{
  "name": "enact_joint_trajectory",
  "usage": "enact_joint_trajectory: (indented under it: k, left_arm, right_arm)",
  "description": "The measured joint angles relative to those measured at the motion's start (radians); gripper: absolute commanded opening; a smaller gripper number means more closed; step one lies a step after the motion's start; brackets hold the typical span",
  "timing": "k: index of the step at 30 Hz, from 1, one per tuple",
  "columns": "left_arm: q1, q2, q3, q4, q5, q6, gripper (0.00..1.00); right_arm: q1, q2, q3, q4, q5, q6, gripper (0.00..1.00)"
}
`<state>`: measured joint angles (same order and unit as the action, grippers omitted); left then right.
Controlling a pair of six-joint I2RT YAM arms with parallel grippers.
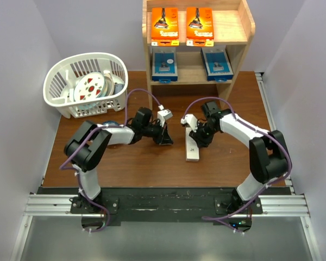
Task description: Place and organize the shaving razors onto the shelf
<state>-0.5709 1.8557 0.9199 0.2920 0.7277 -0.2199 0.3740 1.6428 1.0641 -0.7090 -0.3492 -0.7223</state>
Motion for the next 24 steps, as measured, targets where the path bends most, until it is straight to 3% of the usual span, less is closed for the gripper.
enact_joint_trajectory:
  k: [5, 12, 20, 21, 22, 24]
  left_arm:
    - [-0.044, 0.108, 0.051, 0.069, 0.011, -0.038, 0.0]
    - [-0.054, 0.164, 0.064, 0.111, 0.016, -0.116, 0.0]
    - [-0.063, 0.149, 0.064, 0.099, 0.021, -0.135, 0.01]
    - [-0.06, 0.13, 0.062, 0.079, 0.019, -0.129, 0.06]
    - [-0.054, 0.103, 0.055, 0.064, 0.019, -0.124, 0.18]
    - [-0.033, 0.031, 0.035, 0.02, 0.024, -0.1, 0.38]
  right_arm:
    - [0.0, 0.098, 0.099, 0.011, -0.014, 0.133, 0.36]
    - [-0.002, 0.218, 0.238, 0.01, -0.064, 0.172, 0.44]
    - [-0.003, 0.223, 0.269, 0.064, -0.034, 0.272, 0.74]
    - [-0.003, 0.209, 0.26, 0.066, -0.036, 0.282, 0.88]
    - [-0.002, 0.176, 0.238, 0.072, -0.039, 0.294, 0.99]
    - [-0.001, 0.108, 0.2, 0.072, -0.052, 0.317, 0.99]
